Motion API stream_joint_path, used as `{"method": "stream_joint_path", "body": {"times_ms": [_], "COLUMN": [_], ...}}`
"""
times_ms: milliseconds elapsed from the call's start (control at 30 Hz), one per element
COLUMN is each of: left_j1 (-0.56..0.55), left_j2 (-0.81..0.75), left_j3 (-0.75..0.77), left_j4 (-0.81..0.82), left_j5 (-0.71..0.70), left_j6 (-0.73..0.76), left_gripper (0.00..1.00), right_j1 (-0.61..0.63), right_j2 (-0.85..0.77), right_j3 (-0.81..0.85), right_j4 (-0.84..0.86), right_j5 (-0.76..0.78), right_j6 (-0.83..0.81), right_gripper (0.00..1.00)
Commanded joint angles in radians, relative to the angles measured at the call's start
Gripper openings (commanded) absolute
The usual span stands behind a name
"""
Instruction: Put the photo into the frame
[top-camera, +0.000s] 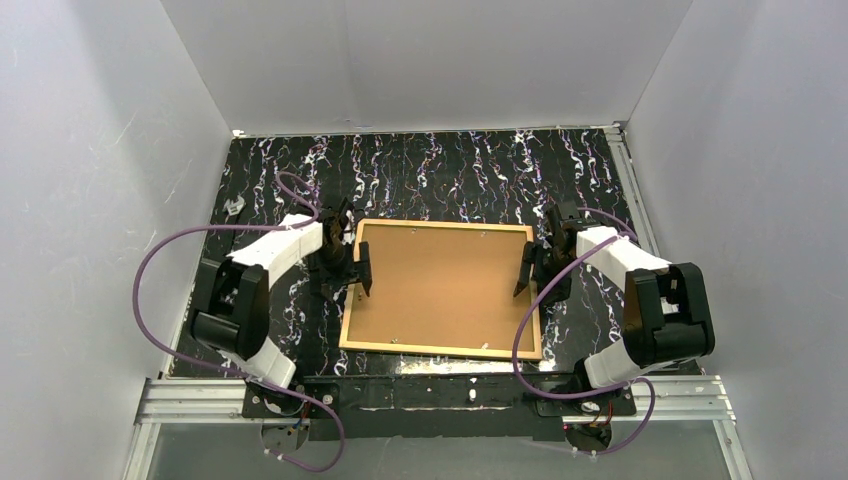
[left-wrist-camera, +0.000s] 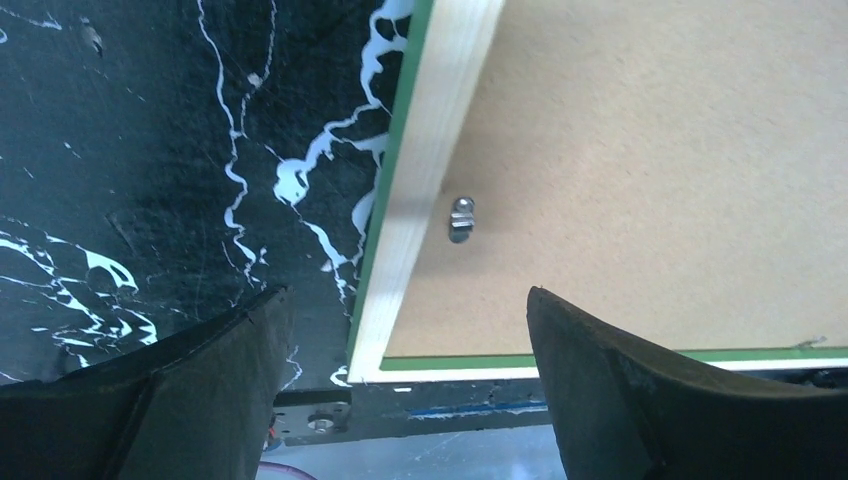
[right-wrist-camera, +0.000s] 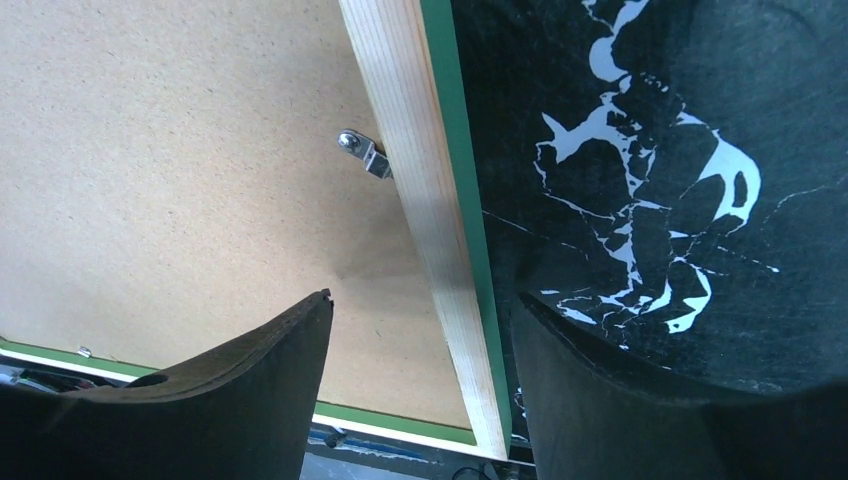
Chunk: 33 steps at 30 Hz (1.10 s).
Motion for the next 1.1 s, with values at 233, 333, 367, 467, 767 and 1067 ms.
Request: {"method": "stream_joint_path", "body": {"times_ms": [233, 333, 367, 467, 767, 1067], "left_j1": [0.001, 0.000, -0.002, -0.012, -0.027, -0.039], "left_j2": [0.115, 0.142, 0.148, 0.155, 0.166, 0.145], "left_j3": [0.002, 0.009, 0.008, -0.002, 0.000, 0.019], "left_j4": [-0.026, -0.024, -0.024, -0.021, -0.049, -0.069], "left_j5": [-0.048, -0.051, -0.050, -0.073, -0.151, -0.156], "left_j6": [0.048, 0.055, 0.064, 0.075, 0.091, 0.092], "left_gripper": [0.76, 0.72, 0.72, 0.69, 0.19, 0.06], "right_j1": [-0.006, -0.005, -0.005, -0.005, -0.006, -0.005], "right_j2": [0.029, 0.036, 0.037, 0.040, 0.057, 0.047], "right_j3": [-0.021, -0.021, -0.021, -0.018, -0.012, -0.006], "right_j4": [0.058, 0.060, 0.060, 0.059, 0.056, 0.048], "right_j5": [-0.023, -0.026, -0.025, -0.025, -0.022, -0.027], "right_j6": [0.009, 0.009, 0.010, 0.010, 0.005, 0.001], "right_gripper": [0.66, 0.64, 0.64, 0.63, 0.62, 0.62]}}
